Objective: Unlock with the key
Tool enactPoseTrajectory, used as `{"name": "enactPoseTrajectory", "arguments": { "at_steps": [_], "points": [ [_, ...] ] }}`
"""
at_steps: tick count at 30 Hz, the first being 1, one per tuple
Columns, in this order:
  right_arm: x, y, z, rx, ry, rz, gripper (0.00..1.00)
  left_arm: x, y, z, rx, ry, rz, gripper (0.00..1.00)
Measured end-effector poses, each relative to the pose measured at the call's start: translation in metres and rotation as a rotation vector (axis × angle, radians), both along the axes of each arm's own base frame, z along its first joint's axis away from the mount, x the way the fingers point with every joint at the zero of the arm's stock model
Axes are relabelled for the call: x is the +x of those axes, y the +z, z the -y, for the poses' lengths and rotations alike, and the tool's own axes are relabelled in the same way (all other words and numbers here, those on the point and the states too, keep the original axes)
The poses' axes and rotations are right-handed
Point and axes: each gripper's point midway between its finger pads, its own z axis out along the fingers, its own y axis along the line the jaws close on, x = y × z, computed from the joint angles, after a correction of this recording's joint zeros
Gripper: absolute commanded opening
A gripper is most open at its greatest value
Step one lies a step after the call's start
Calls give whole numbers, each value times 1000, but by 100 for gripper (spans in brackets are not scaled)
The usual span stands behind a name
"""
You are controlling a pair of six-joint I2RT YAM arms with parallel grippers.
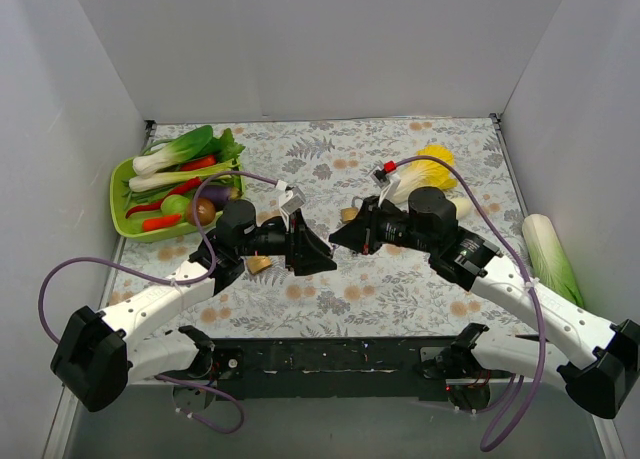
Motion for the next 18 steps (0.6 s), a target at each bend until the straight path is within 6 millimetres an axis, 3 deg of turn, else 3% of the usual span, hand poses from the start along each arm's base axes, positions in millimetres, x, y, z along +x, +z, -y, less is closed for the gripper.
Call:
{"name": "enactPoseTrajectory", "arguments": {
  "at_steps": [18],
  "points": [
    [5,-1,2,14,-15,-22,1,0,7,2,-24,1,6,18]
  ]
}}
